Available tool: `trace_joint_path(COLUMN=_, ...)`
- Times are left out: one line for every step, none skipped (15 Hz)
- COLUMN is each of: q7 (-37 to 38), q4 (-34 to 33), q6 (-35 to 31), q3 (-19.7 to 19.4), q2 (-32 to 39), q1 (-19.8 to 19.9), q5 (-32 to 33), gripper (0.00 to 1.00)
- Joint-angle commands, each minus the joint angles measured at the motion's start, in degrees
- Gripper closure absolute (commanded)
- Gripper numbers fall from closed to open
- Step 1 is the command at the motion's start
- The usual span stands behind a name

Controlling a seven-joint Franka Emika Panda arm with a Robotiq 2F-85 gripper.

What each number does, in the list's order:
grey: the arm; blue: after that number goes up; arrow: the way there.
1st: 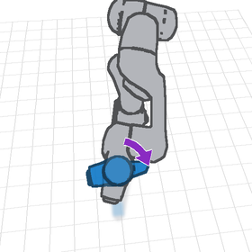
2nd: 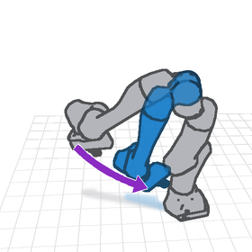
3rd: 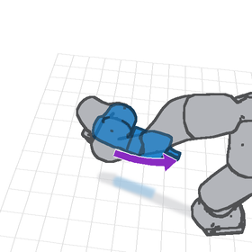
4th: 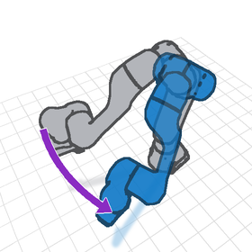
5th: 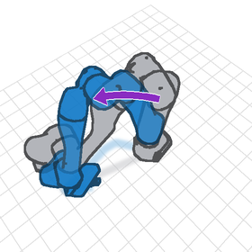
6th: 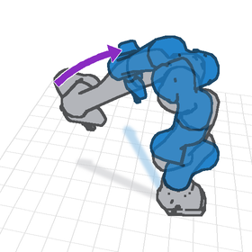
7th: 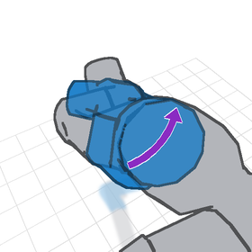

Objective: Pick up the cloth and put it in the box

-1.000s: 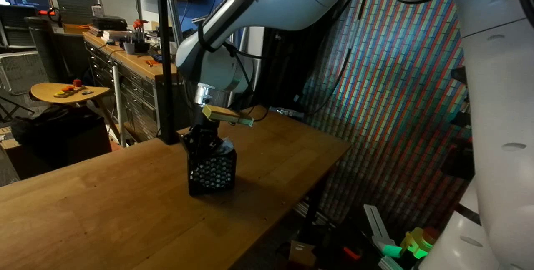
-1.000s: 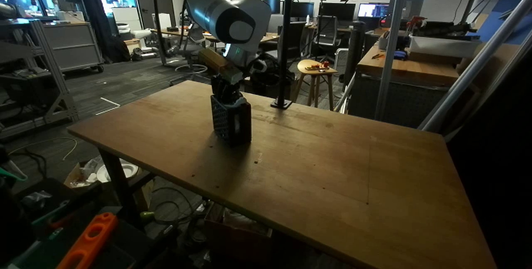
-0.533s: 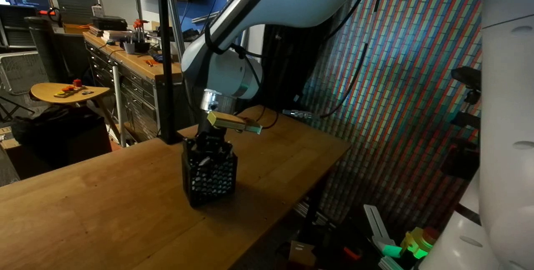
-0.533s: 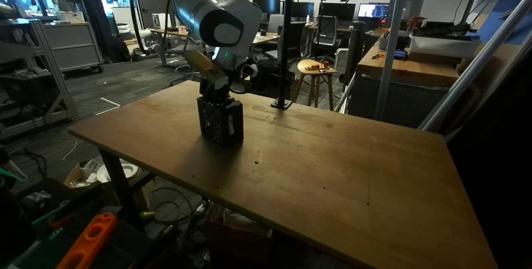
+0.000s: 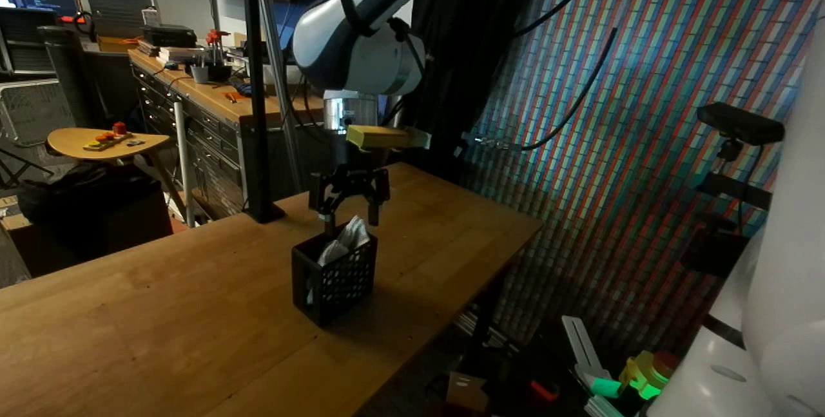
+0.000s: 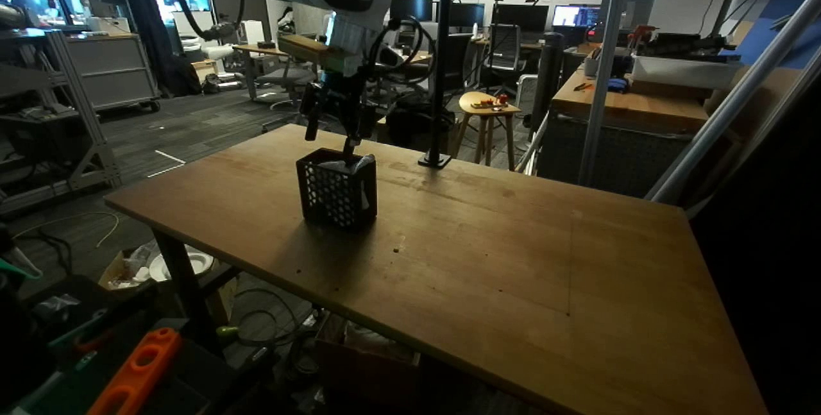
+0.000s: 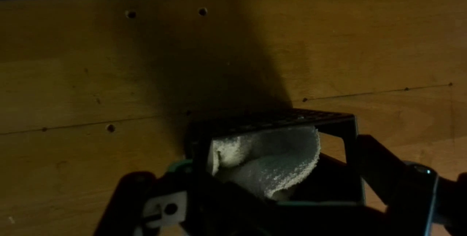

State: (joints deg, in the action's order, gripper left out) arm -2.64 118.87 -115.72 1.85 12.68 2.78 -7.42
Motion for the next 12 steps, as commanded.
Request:
trace_joint_path(q7=1.6, q4=-1.8, q6=5.0, q3=-1.0, q2=-2.9, q1=-1.4, q5=5.0, gripper=0.27)
trace_joint_path(q7=1.6, q4=-2.3, q6=5.4, q3=-0.9, q2=-3.3, q1=-1.4, q5=6.0, gripper=0.35)
trace_joint_path(q7=1.7, q4=-2.9, q6=5.8, q3=-0.9, q2=-3.5, q1=-1.6, q5=7.2, gripper=0.43)
trace_joint_path(q7=2.0, q4=-3.6, q6=6.1, q3=-0.8, q2=-3.5, q1=-1.8, q5=8.4, gripper=0.5)
trace_joint_path(q7=2.2, q4=-4.4, q6=6.1, q3=-0.8, q2=-3.4, q1=-1.9, q5=9.4, gripper=0.59)
trace_joint_path(q7=2.4, q4=-5.2, q6=6.1, q3=-0.8, q2=-3.2, q1=-2.1, q5=10.4, gripper=0.66)
trace_joint_path(q7=2.6, q4=-5.9, q6=6.0, q3=-0.7, q2=-3.0, q1=-2.3, q5=11.3, gripper=0.74)
trace_joint_path(q7=2.9, q4=-6.4, q6=5.9, q3=-0.7, q2=-2.9, q1=-2.5, q5=12.0, gripper=0.81)
trace_joint_path(q7=3.0, q4=-6.8, q6=5.9, q3=-0.7, q2=-2.9, q1=-2.7, q5=12.5, gripper=0.88)
trace_joint_path(q7=3.3, q4=-7.1, q6=5.6, q3=-0.6, q2=-2.7, q1=-2.8, q5=12.9, gripper=0.95)
trace_joint_path(q7=3.5, q4=-7.3, q6=5.4, q3=-0.6, q2=-2.7, q1=-2.9, q5=13.1, gripper=0.96)
trace_joint_path(q7=3.7, q4=-7.5, q6=5.2, q3=-0.5, q2=-2.5, q1=-3.1, q5=13.1, gripper=0.98)
